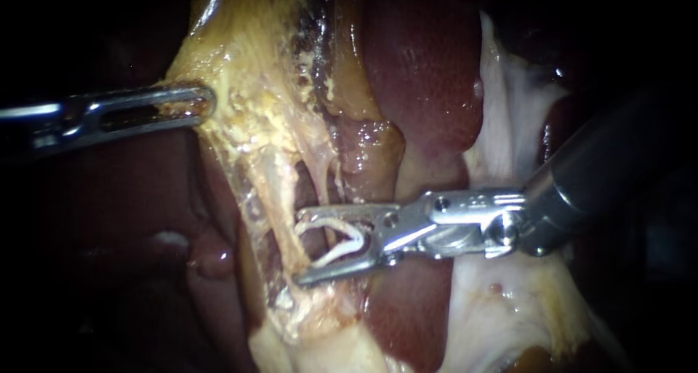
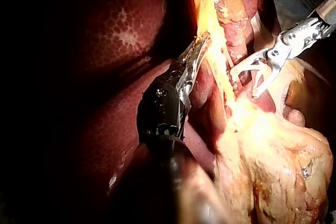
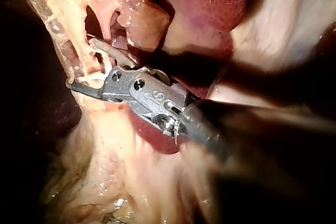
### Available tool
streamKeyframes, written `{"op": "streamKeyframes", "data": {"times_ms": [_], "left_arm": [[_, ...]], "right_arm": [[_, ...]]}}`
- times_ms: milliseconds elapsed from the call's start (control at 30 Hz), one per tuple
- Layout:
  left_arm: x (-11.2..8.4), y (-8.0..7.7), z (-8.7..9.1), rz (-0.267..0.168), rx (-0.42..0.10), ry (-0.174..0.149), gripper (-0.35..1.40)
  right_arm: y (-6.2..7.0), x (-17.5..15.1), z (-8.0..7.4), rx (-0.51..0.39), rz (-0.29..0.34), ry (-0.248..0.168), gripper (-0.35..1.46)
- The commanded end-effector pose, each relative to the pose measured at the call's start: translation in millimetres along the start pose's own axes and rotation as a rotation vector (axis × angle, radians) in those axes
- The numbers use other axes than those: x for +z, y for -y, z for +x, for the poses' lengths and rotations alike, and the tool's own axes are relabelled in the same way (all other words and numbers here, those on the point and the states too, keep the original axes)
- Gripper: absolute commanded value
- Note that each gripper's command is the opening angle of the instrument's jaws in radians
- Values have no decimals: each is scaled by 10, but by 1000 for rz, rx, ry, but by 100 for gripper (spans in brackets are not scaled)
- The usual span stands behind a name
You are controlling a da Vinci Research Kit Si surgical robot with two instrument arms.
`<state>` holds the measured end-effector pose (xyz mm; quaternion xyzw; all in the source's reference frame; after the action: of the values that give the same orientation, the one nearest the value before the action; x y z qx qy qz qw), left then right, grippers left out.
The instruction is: Clipping first clip left tube
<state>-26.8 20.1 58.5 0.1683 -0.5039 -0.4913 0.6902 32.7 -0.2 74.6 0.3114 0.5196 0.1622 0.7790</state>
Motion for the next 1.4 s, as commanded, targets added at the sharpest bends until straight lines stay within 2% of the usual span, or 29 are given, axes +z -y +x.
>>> {"op": "streamKeyframes", "data": {"times_ms": [33,200,400,667,767,867,1133,1200,1400], "left_arm": [[0,0,0,0,0,0,-35],[0,1,0,0,0,0,-35],[0,3,0,-1,-1,1,-35],[1,4,0,-2,-1,1,-35],[0,3,0,-2,-1,1,-35],[-1,0,0,0,0,0,-35],[-3,-8,0,-3,0,1,-35],[-2,-8,0,-4,0,1,-35],[-1,-7,1,-5,1,2,-35]], "right_arm": [[-1,1,-2,4,4,0,60],[-6,6,-10,12,4,4,60],[-8,17,-10,11,12,8,60],[-11,43,-19,13,51,16,60],[-10,44,-23,43,101,-3,60],[-6,40,-24,68,170,-43,60],[6,41,-19,167,334,-127,59],[7,46,-15,188,350,-147,59],[5,66,-14,198,353,-157,59]]}}
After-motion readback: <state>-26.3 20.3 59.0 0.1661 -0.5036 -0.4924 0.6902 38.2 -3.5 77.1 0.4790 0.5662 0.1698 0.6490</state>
